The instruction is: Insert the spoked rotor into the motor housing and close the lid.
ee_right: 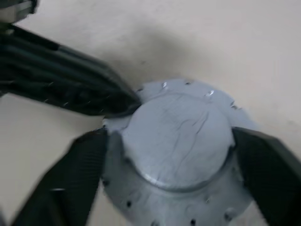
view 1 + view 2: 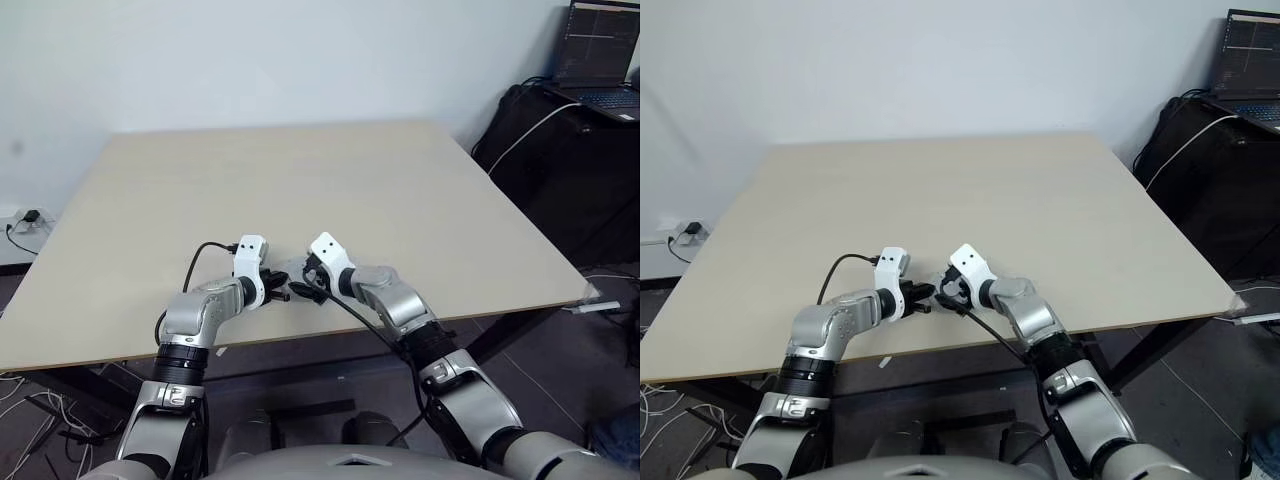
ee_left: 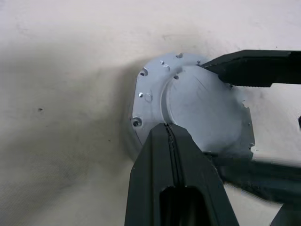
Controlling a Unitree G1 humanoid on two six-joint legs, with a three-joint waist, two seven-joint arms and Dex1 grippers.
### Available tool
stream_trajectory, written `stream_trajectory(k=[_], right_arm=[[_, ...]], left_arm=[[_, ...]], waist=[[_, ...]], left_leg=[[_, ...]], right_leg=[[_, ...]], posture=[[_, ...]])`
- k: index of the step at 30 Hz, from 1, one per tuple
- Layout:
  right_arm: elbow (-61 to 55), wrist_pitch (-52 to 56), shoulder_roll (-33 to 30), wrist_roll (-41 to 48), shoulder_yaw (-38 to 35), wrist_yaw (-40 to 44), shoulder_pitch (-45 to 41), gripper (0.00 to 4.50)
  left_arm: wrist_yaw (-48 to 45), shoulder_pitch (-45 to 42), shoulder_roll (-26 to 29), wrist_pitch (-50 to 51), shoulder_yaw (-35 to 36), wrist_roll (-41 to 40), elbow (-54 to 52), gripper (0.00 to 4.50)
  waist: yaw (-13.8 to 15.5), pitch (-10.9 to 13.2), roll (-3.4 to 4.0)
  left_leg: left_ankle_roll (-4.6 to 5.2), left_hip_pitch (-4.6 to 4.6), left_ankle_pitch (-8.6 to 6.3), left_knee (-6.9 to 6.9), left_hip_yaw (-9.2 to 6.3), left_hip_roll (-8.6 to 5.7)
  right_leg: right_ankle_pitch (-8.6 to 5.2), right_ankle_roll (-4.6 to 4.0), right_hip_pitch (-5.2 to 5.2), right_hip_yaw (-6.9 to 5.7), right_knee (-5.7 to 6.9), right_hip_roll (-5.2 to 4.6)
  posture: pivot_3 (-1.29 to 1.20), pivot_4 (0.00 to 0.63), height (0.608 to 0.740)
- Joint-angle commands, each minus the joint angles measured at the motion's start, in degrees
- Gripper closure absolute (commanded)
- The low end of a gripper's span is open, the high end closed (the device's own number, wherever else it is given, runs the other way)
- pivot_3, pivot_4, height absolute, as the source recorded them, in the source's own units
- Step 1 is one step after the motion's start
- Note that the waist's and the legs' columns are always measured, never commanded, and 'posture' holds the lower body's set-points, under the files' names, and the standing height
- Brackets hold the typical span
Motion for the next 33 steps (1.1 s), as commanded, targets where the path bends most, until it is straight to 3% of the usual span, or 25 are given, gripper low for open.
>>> stream_trajectory(k=[1,5,11,18,24,33], right_arm=[[-3.7,1.3,-4.1,0.5,-0.5,3.2,1.5,0.01],[-7.2,2.3,-8.1,2.1,-1.7,5.7,3.1,0.01],[-15.7,4.4,-10.7,8.3,-10.0,4.4,6.6,0.01],[-13.8,15.6,-0.6,13.6,-20.4,-9.8,6.1,0.01],[-10.8,24.3,7.6,18.8,-26.0,-17.1,3.4,0.01],[-4.7,26.7,12.4,22.2,-31.1,-23.5,-0.2,0.01]], left_arm=[[-0.8,1.0,-0.3,1.6,-2.3,0.0,-0.4,4.50],[-1.1,1.8,-0.1,1.7,-2.6,0.0,-1.1,4.50],[-1.1,2.3,-0.3,1.3,-2.7,0.2,-1.4,4.50],[-1.4,2.2,-0.8,0.5,-3.4,0.6,-1.2,4.50],[-1.5,2.0,-0.5,0.3,-3.3,0.6,-1.1,4.50],[-1.3,2.7,-0.2,0.4,-3.0,0.4,-1.8,4.50]], waist=[[0.2,0.0,0.00],[0.1,0.0,-0.02],[0.1,0.0,-0.01],[0.2,0.0,-0.03],[0.2,0.0,-0.01],[0.2,0.0,0.01]], left_leg=[[0.00,0.00,0.00,0.01,-0.01,0.00],[0.01,0.01,0.00,0.05,-0.01,-0.01],[0.00,-0.03,-0.01,0.04,-0.05,-0.02],[0.00,-0.03,-0.01,0.03,-0.07,-0.04],[0.04,-0.09,-0.02,0.03,-0.08,0.08],[0.04,-0.10,-0.03,0.00,-0.09,0.09]], right_leg=[[0.00,0.00,0.01,0.00,0.00,0.00],[0.01,0.01,0.02,-0.01,0.01,-0.10],[0.01,0.01,-0.04,-0.04,0.00,-0.10],[0.01,0.02,-0.04,-0.05,0.00,-0.09],[0.02,0.01,-0.04,-0.05,-0.02,-0.17],[0.01,0.02,-0.04,-0.07,-0.03,-0.19]], posture=[[0.00,0.000,0.740],[0.00,0.000,0.740],[0.00,0.000,0.740],[0.00,0.000,0.740],[0.00,0.000,0.740],[0.00,0.000,0.740]])
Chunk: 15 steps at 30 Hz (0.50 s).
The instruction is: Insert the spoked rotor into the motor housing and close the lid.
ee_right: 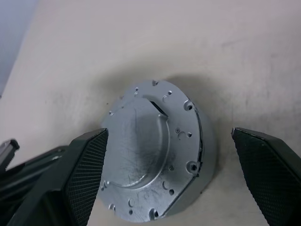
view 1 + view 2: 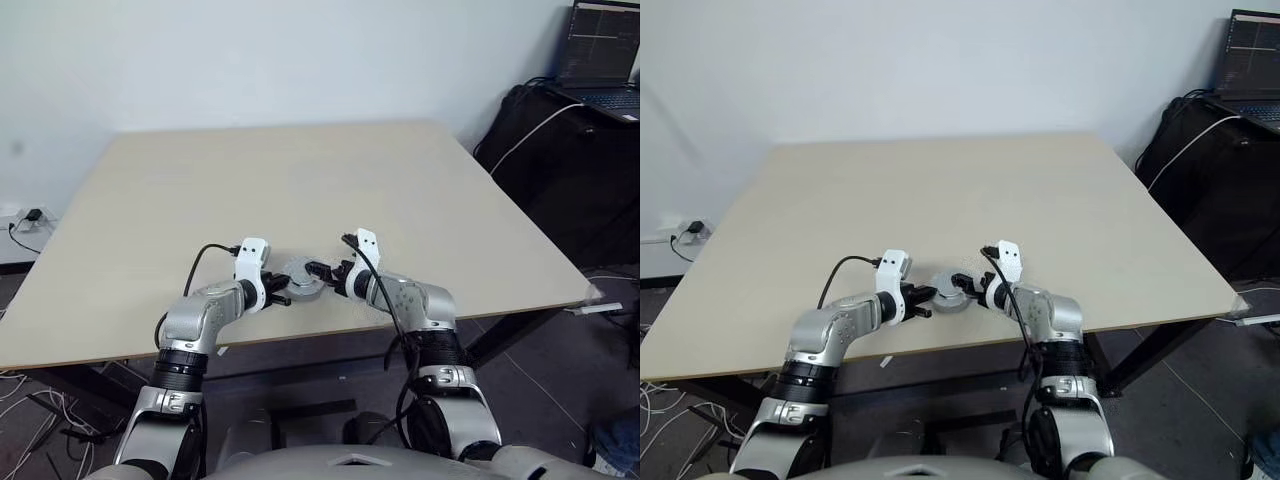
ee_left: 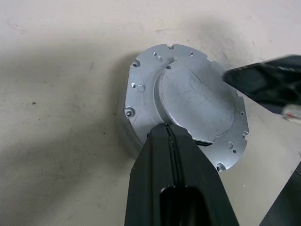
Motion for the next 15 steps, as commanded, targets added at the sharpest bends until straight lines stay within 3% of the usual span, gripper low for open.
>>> stream_trajectory(k=[1,15], right_arm=[[1.1,0.2,0.9,1.9,-1.8,-1.9,-2.3,0.01],[5.1,8.7,1.0,10.0,-5.5,0.5,-3.8,0.01]], left_arm=[[-0.2,1.1,-0.2,1.2,-1.7,0.2,0.1,4.50],[-0.1,2.0,0.1,1.7,-1.4,0.1,-0.8,4.50]], waist=[[0.0,0.0,0.00],[-0.2,0.0,0.02]], left_leg=[[0.00,0.00,0.00,0.00,0.00,0.00],[0.00,0.01,0.00,-0.08,0.01,0.00]], right_leg=[[0.00,0.00,0.00,0.00,0.00,0.00],[-0.01,0.00,-0.03,0.00,-0.02,0.02]], posture=[[0.00,0.000,0.740],[0.00,0.000,0.740]])
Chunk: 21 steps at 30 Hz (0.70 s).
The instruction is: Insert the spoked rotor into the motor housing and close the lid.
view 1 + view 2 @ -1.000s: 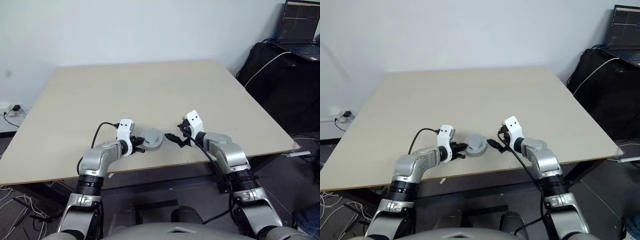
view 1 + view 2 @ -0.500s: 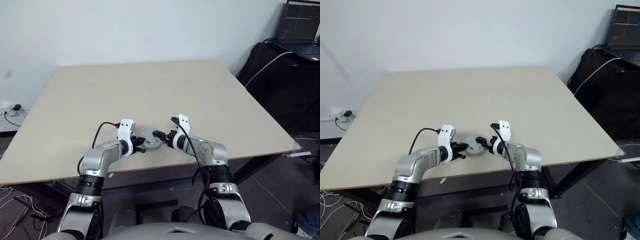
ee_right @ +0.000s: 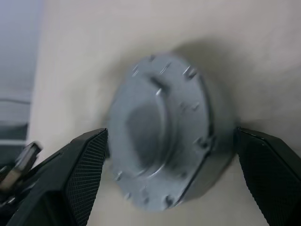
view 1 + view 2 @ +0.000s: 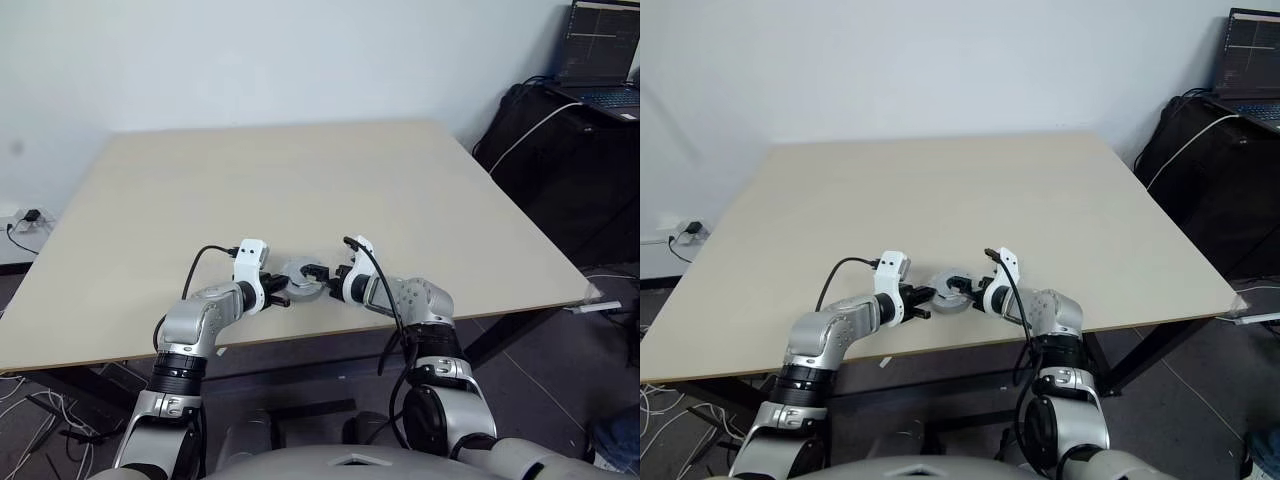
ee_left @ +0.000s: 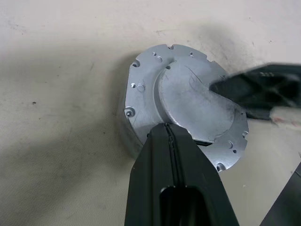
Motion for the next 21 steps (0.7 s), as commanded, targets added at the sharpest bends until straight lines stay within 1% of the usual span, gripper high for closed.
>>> stream_trajectory(k=[1,4,9,15,18,21], right_arm=[[-0.2,2.3,0.7,3.7,-0.9,2.0,-1.5,0.01],[0.2,4.0,1.7,6.2,-2.6,3.0,-1.4,0.01],[1.5,3.4,3.9,10.5,-8.7,2.4,-1.6,0.01],[0.5,3.9,3.9,11.8,-9.4,2.2,-1.2,0.01],[0.2,4.4,3.5,11.6,-8.6,2.0,-0.7,0.63],[-0.1,5.2,2.8,11.1,-7.5,2.1,0.1,1.60]], left_arm=[[-0.2,0.9,-0.1,1.8,-1.7,0.1,0.4,4.50],[-0.3,0.8,-0.2,1.8,-1.8,0.1,0.7,4.50],[-0.3,0.8,-0.2,1.8,-2.1,0.1,0.7,4.50],[-0.4,1.2,-0.2,1.9,-2.3,0.2,0.7,4.50],[-0.4,1.2,-0.3,1.9,-2.3,0.2,0.7,4.50],[-0.3,1.2,-0.5,1.7,-2.2,0.3,1.0,4.50]], waist=[[-0.1,0.0,0.00],[-0.2,0.0,0.00],[-0.5,0.0,0.04],[-0.4,0.0,0.05],[-0.4,0.0,0.05],[-0.4,0.0,0.06]], left_leg=[[0.00,0.00,0.00,0.00,0.00,0.00],[0.00,0.00,0.00,0.00,0.00,0.00],[0.00,0.01,0.00,0.00,-0.01,0.01],[0.00,0.00,0.00,0.00,-0.04,0.03],[0.00,-0.01,0.00,-0.01,-0.04,0.03],[0.00,-0.01,0.00,-0.04,-0.04,0.03]], right_leg=[[0.00,0.00,0.00,0.00,0.00,0.00],[0.00,0.00,0.00,0.00,0.01,0.01],[0.00,0.01,0.00,0.00,0.02,0.01],[0.00,0.01,0.00,0.00,0.01,-0.04],[0.00,0.01,0.00,0.00,0.00,-0.05],[0.00,0.01,-0.01,-0.01,-0.02,-0.06]], posture=[[0.00,0.000,0.740],[0.00,0.000,0.740],[0.00,0.000,0.740],[0.00,0.000,0.740],[0.00,0.000,0.740],[0.00,0.000,0.740]])
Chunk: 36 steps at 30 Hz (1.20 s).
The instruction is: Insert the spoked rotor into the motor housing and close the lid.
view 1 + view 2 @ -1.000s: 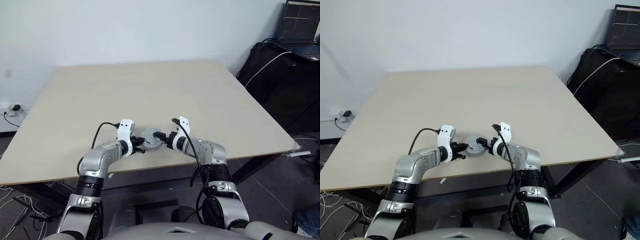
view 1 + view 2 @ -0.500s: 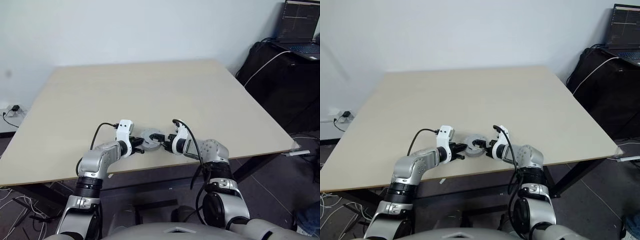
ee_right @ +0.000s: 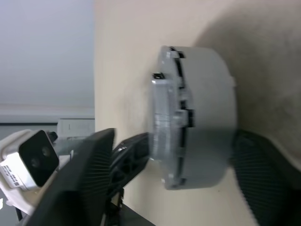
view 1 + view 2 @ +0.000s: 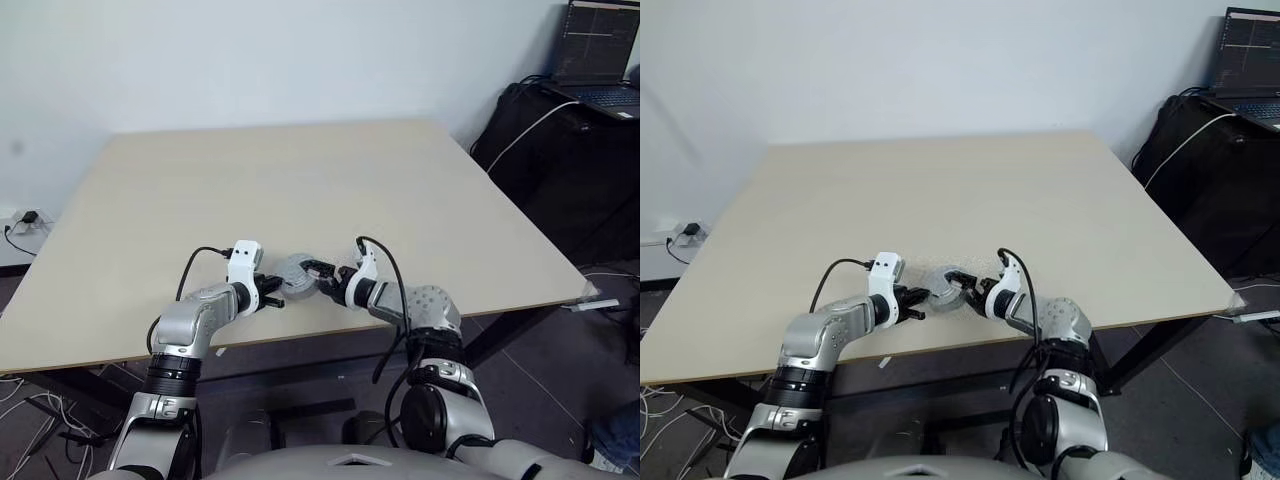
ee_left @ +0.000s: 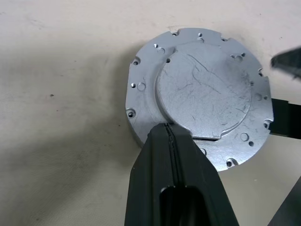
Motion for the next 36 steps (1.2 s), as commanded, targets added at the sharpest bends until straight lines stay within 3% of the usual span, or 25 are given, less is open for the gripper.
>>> stream_trajectory(k=[1,6,18,23,29,36], right_arm=[[-2.2,1.4,0.8,2.2,2.4,1.5,-0.6,1.94],[-2.7,2.1,0.2,2.1,3.3,1.5,0.2,3.28],[-3.8,2.9,-0.3,1.7,4.4,0.5,2.1,3.28],[-5.1,2.5,0.6,3.5,1.6,-1.0,2.8,3.28],[-6.4,2.0,1.6,5.9,-0.5,-2.6,4.4,3.28],[-6.6,1.9,3.1,9.7,-2.3,-3.7,5.1,3.28]], left_arm=[[-0.4,0.7,-1.3,1.6,-2.9,0.1,1.1,4.50],[-0.5,0.9,-1.4,1.5,-2.9,0.4,1.2,4.50],[-0.5,1.4,-2.0,1.2,-2.4,0.6,0.1,4.50],[5.0,2.7,-5.7,-2.6,3.2,-0.2,-5.8,4.50],[11.4,8.1,-12.2,-10.5,8.9,-1.4,-17.3,4.50],[8.7,17.4,-13.9,-16.4,9.3,-6.4,-23.0,4.50]], waist=[[0.0,0.0,0.00],[0.1,0.0,0.06],[0.2,-0.1,0.24],[0.2,-0.1,0.24],[-0.1,0.3,0.03],[-0.3,0.4,0.02]], left_leg=[[0.00,0.00,0.00,-0.01,0.00,0.00],[0.00,0.01,0.00,-0.01,-0.01,0.00],[0.00,0.02,0.00,-0.02,-0.02,-0.01],[0.00,-0.02,-0.01,-0.04,-0.03,-0.01],[0.00,-0.30,-0.01,-0.06,-0.07,0.02],[0.00,-0.29,-0.01,-0.22,-0.06,0.00]], right_leg=[[0.00,0.00,0.00,0.00,0.00,0.00],[0.00,0.00,0.00,-0.02,-0.01,-0.01],[0.00,0.01,0.01,-0.03,-0.01,-0.04],[0.00,0.01,-0.01,-0.04,-0.02,-0.06],[0.00,0.00,-0.24,-0.05,-0.07,-0.05],[-0.07,-0.08,-0.25,-0.10,-0.15,-0.03]], posture=[[0.00,0.000,0.740],[0.00,0.000,0.740],[0.00,0.000,0.740],[0.00,0.000,0.740],[0.00,0.000,0.740],[0.00,0.000,0.740]])
